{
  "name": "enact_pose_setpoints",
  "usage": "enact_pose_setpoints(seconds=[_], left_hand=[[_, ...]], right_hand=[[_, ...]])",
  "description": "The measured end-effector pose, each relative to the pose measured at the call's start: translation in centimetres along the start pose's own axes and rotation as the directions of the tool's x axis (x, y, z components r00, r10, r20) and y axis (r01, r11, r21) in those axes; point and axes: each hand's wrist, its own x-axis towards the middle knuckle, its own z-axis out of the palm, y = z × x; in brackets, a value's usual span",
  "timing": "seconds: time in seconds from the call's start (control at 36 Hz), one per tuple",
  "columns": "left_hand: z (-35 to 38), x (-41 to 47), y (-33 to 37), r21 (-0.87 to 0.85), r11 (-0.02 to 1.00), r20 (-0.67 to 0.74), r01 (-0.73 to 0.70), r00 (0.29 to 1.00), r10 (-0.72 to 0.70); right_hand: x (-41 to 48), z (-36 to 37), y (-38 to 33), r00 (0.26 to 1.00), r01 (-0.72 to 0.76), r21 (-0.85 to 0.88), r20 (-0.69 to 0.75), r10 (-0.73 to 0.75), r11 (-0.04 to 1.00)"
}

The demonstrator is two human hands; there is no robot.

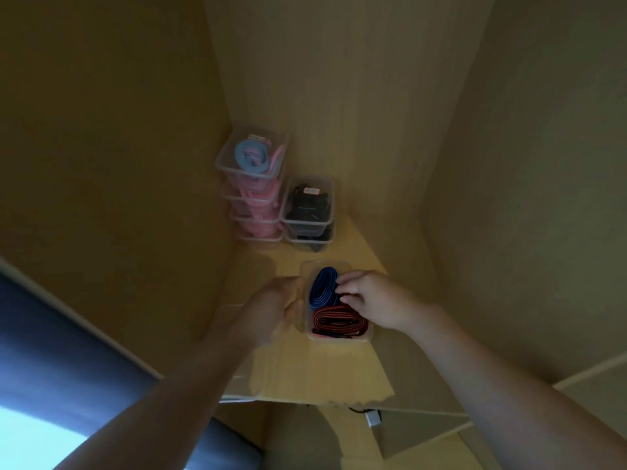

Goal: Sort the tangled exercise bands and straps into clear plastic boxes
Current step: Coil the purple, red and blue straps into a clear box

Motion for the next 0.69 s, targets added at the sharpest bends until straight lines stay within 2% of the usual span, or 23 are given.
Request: enact_pose_setpoints(seconds=[0.06,0.11,0.17,0.22,0.28,0.31,0.39,0.5,0.56,0.67,0.69], left_hand=[[0.0,-1.9,-0.9,-0.017,1.000,0.021,0.018,1.000,-0.018],[-0.1,-4.0,-2.3,-0.020,0.998,-0.015,0.055,0.998,-0.055],[-0.6,-6.1,-2.0,-0.094,0.993,-0.062,0.068,0.995,-0.074],[-1.0,-8.7,-1.8,-0.107,0.983,-0.104,0.147,0.982,-0.158],[-1.1,-11.3,-2.2,-0.121,0.981,-0.157,0.150,0.973,-0.168],[-1.2,-12.7,-2.0,-0.152,0.975,-0.144,0.165,0.972,-0.187],[-0.6,-16.0,-2.8,-0.169,0.953,-0.190,0.252,0.940,-0.282],[-0.1,-18.8,-3.0,-0.186,0.925,-0.192,0.331,0.911,-0.365],[0.0,-19.6,-3.2,-0.215,0.911,-0.176,0.353,0.903,-0.392],[-0.4,-20.1,-3.1,-0.249,0.912,-0.168,0.326,0.913,-0.373],[-0.5,-20.1,-3.1,-0.251,0.916,-0.163,0.314,0.919,-0.359]], right_hand=[[-0.1,0.6,-1.1,0.999,0.048,-0.015,-0.025,-0.048,0.999],[-0.4,1.3,-2.7,0.993,0.118,-0.033,-0.021,-0.119,0.992],[-0.8,2.3,-4.6,0.978,0.209,-0.028,-0.007,-0.209,0.978],[-1.1,3.9,-6.2,0.954,0.300,-0.026,-0.012,-0.301,0.954],[-1.4,6.1,-7.5,0.930,0.367,-0.019,0.003,-0.367,0.930],[-1.5,7.3,-8.0,0.919,0.393,-0.023,0.016,-0.393,0.919],[-1.9,10.8,-9.6,0.891,0.449,-0.065,0.106,-0.441,0.891],[-1.9,14.5,-10.4,0.893,0.447,-0.247,0.178,-0.413,0.860],[-2.1,15.7,-10.4,0.907,0.422,-0.267,0.129,-0.402,0.867],[-2.0,16.8,-10.3,0.889,0.414,-0.209,-0.114,-0.443,0.886],[-1.9,17.1,-10.2,0.892,0.407,-0.186,-0.128,-0.433,0.894]])
